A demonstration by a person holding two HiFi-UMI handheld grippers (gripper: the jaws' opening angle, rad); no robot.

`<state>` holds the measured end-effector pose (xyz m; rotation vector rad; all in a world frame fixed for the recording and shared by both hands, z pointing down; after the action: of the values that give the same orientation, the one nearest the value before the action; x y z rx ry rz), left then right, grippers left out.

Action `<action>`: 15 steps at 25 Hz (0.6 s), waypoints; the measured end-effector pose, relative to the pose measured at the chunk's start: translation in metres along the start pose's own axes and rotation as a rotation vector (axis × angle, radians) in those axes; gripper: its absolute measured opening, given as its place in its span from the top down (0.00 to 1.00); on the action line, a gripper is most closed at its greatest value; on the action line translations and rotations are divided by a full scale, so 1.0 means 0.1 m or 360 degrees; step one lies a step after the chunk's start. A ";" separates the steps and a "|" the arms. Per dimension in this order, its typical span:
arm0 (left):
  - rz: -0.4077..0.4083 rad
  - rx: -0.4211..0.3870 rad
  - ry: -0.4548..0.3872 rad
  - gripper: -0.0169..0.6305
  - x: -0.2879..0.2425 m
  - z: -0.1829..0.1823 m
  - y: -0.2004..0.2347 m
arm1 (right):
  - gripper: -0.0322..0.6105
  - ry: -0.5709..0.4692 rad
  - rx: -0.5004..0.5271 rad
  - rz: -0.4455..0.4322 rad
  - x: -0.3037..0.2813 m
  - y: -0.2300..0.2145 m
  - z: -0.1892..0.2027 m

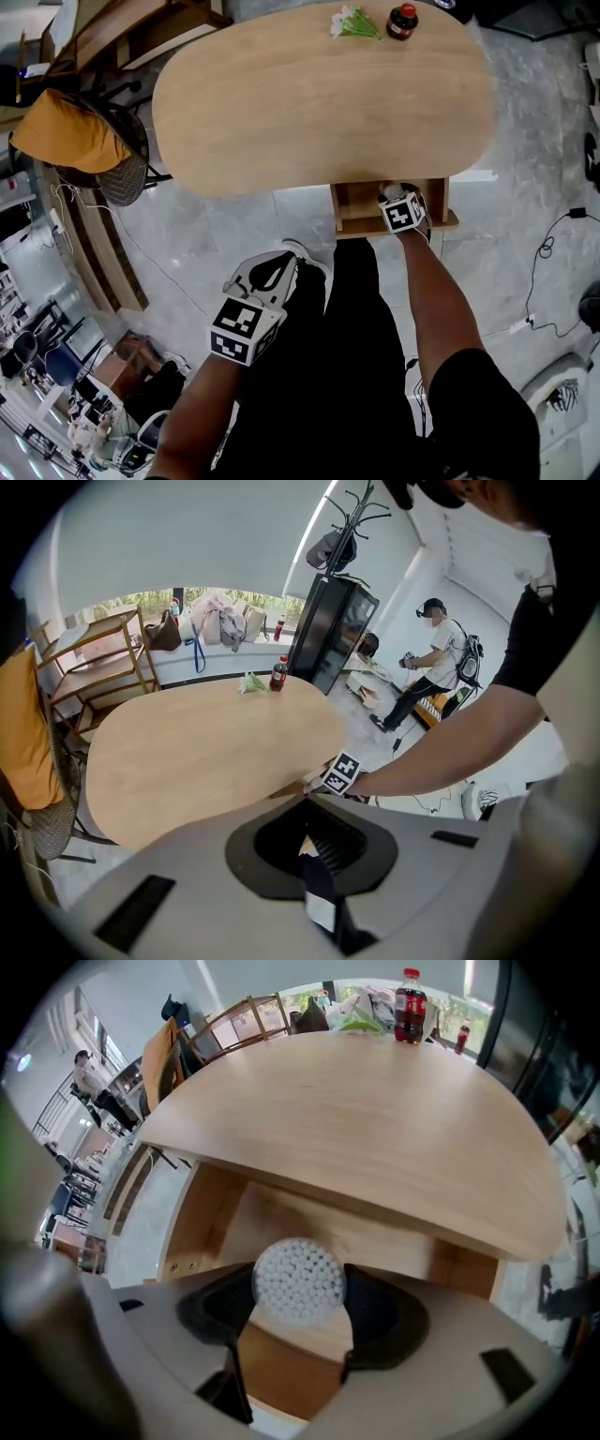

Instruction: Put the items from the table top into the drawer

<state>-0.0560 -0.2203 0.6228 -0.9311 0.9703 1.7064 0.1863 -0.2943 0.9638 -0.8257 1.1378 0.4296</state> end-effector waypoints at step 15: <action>0.0001 -0.0069 -0.0143 0.97 0.45 -0.01 0.13 | 0.53 0.0109 -0.0049 0.0040 0.34 0.30 -0.04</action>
<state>-0.0811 -0.2088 0.5844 -0.8748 0.8776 1.7605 0.1767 -0.2815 0.9211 -0.8592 1.2084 0.4437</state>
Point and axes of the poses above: the fingertips, and each gripper's own axes: x backward along the fingers, y to its left, z out of its underside, the point moved 8 cm from there along x, backward along the fingers, and after that the axes turned 9 degrees about -z, right-handed, at the moved point
